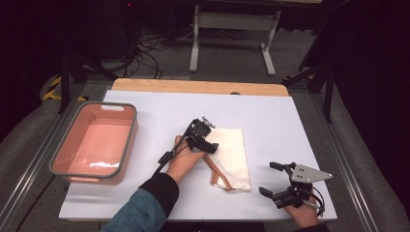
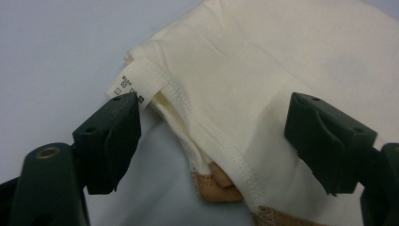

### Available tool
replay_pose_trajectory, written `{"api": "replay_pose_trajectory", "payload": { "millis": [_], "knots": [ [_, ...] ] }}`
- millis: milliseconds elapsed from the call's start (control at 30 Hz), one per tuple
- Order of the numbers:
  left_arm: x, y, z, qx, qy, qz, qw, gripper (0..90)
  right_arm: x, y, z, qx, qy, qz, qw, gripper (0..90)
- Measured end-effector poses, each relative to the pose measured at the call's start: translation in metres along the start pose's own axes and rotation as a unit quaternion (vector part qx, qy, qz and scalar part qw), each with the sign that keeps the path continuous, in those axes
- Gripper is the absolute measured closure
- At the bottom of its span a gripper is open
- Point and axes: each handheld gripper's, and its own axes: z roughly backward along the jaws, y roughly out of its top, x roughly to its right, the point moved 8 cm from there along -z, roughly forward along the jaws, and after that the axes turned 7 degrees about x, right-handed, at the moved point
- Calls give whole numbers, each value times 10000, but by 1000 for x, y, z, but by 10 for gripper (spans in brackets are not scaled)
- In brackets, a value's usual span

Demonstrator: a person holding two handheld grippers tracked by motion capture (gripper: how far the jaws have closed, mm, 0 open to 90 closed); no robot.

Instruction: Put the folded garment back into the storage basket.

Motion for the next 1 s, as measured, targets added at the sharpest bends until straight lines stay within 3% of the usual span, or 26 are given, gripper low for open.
{"api": "replay_pose_trajectory", "payload": {
  "millis": [300,467,667,900,1000],
  "knots": [
    [2,-1,-1,-82,-52,-15,10000,246,0,0,0,-7,12,-6,10000,35],
    [4,-1,-1,-88,-174,-22,9998,319,0,0,0,-18,26,-3,10000,36],
    [7,0,0,-112,-172,20,9998,410,0,-1,-1,-23,35,-9,10000,38],
    [14,2,2,-191,-289,51,9994,648,-1,-1,-1,-22,40,-11,10000,39],
    [16,3,2,-220,-378,125,9990,697,-1,-1,-1,-22,54,-17,10000,39]
  ]
}}
